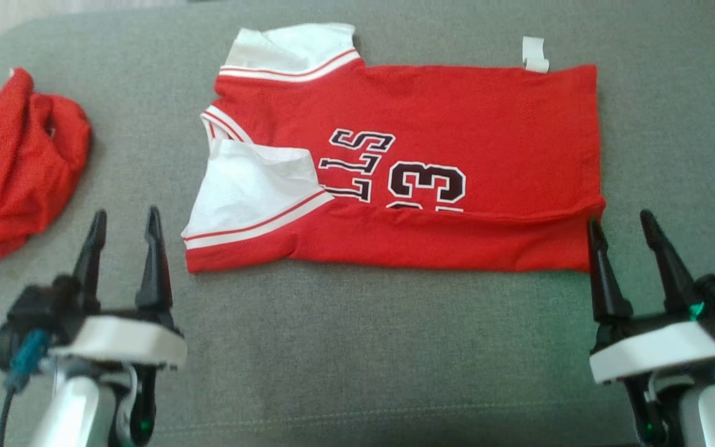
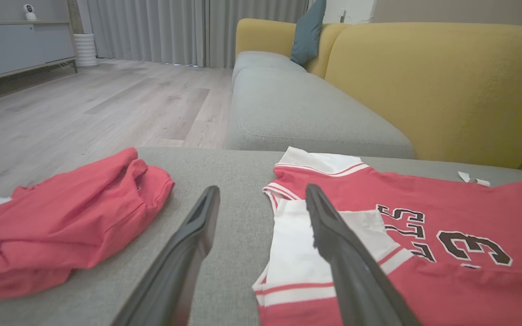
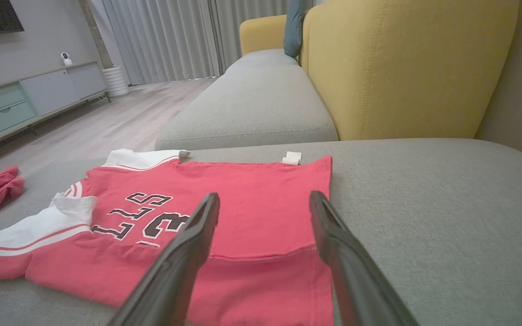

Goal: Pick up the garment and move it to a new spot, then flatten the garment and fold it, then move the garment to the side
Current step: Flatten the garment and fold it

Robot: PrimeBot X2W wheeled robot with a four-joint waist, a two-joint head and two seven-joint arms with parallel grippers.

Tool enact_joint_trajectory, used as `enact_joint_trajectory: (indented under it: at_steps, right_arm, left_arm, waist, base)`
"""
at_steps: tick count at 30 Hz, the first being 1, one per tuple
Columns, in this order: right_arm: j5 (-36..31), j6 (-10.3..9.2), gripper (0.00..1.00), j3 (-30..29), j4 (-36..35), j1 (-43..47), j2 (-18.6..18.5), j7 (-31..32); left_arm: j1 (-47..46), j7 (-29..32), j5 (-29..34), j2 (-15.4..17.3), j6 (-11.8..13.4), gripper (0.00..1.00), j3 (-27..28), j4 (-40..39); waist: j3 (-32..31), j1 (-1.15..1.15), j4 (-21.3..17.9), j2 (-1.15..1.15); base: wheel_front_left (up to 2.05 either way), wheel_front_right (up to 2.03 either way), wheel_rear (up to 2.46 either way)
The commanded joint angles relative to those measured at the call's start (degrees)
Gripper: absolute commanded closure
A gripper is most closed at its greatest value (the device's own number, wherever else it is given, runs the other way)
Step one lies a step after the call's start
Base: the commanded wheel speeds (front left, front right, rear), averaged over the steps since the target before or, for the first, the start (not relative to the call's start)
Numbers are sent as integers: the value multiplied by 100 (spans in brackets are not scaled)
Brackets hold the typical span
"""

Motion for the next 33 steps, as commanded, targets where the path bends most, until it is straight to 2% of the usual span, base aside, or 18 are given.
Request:
enact_joint_trajectory:
  at_steps: [1, 8, 12, 15, 23, 28, 33]
  right_arm:
    - [-25, -4, 0, 120, -222, -9, -8, -22]
    - [6, -4, 0, 120, -220, 79, 19, 15]
    - [38, -4, 0, 115, -179, 77, 8, 76]
    - [156, -4, 0, 105, -16, 66, -33, 221]
    - [422, -4, 0, -202, 716, -298, -215, 755]
    - [534, -4, 0, -334, 1083, -636, -215, 1066]
    - [619, -4, 0, -310, 1339, -829, -227, 1377]
  left_arm:
    - [-42, -47, 58, 136, 37, 0, 222, -231]
    - [188, -27, 79, 138, 102, 0, 166, -361]
    - [167, 45, 87, 181, 52, 0, 93, -366]
    - [24, 233, 23, 181, -118, 0, -64, -210]
    - [-850, 879, -484, 39, -866, 0, -408, 896]
    - [-1282, 1307, -763, 4, -1082, 0, -421, 1630]
    - [-1466, 1660, -1012, -5, -1239, 0, -435, 2025]
  waist:
    - [-69, 0, 35, 0]
    - [-145, 0, 70, 0]
    - [-138, 0, 72, 0]
    - [-51, 0, 90, 0]
    - [423, 0, 85, 0]
    - [614, 0, 49, 0]
    - [690, 0, 32, 0]
  base:
    - [0, 0, 0]
    - [0, 0, 0]
    - [0, 0, 0]
    - [0, 0, 0]
    - [0, 0, 0]
    - [0, 0, 0]
    - [0, 0, 0]
